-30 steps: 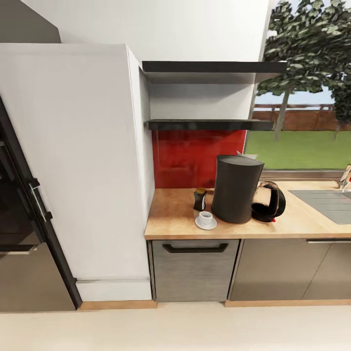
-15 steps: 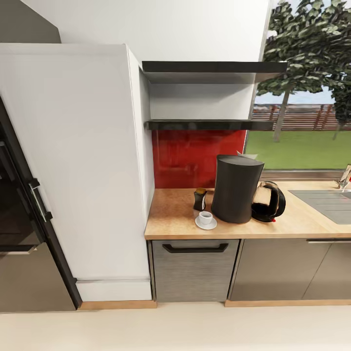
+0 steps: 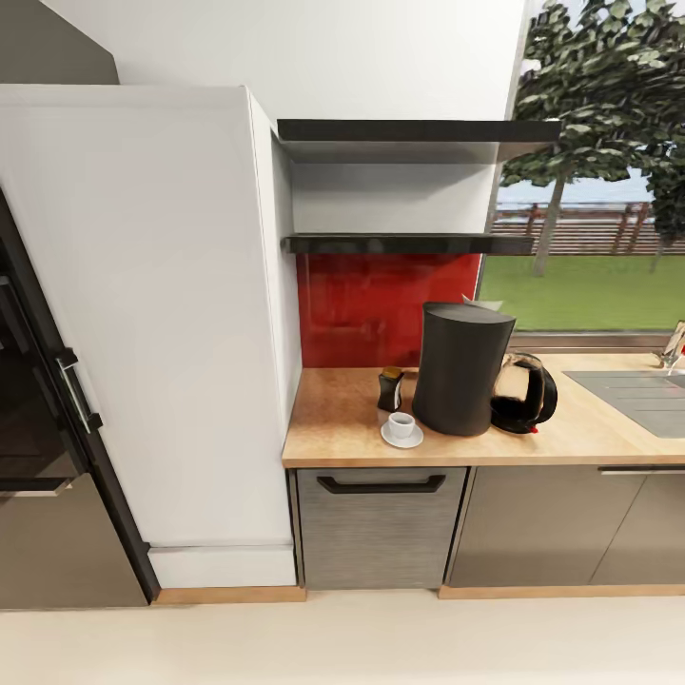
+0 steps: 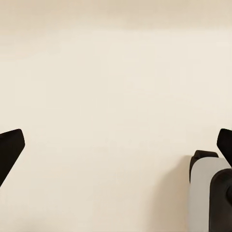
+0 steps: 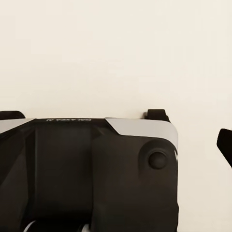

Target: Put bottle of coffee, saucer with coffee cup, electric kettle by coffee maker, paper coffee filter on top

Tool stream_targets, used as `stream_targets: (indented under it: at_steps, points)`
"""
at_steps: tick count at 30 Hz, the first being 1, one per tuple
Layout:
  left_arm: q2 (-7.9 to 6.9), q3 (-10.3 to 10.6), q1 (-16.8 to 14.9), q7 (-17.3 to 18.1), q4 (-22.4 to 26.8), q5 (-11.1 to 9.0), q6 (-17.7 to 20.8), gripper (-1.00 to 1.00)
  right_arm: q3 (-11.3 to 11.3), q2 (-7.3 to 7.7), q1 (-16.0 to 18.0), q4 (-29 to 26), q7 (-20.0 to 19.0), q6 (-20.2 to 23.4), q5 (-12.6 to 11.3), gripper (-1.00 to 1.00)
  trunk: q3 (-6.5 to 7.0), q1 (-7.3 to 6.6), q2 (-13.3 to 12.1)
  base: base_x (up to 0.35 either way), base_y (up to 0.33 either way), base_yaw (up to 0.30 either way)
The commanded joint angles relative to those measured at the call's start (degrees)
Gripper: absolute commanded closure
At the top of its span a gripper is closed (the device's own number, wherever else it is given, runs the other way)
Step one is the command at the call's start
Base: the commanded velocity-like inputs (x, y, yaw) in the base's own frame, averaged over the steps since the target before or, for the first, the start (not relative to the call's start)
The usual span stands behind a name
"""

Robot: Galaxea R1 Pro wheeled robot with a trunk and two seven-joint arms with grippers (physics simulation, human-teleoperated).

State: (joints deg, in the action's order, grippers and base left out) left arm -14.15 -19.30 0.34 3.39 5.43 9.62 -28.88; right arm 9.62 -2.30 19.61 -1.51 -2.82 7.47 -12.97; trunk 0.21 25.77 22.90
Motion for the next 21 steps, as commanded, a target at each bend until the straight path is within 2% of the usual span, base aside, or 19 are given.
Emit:
stream_targets:
  at_steps: [1,6,15,21]
  points:
    - [0.0,-0.5,0.04,0.27,0.06,0.38,-0.06,-1.0,0.48,0.01,-0.01,-0.07,-0.05,0.24,-0.56,-1.0,0.0,0.02,0.03,0.0,0.0,0.0]
    - [0.0,-0.48,0.04,0.19,0.03,0.38,-0.04,-1.0,0.5,0.15,-0.01,-0.07,0.0,-0.28,-0.44,-1.0,0.0,0.02,0.03,0.0,0.0,0.0]
    - [0.0,-0.63,0.07,0.05,-0.07,0.32,0.06,-1.0,0.6,1.35,-0.01,-0.09,0.01,-4.3,-0.34,-1.0,0.0,0.02,0.03,0.0,0.0,0.0]
    - [0.05,-0.71,0.06,0.04,-0.25,0.31,0.17,-1.0,0.57,1.27,-0.01,-0.15,0.01,-4.78,-0.46,-1.0,0.0,0.02,0.03,0.0,0.0,0.0]
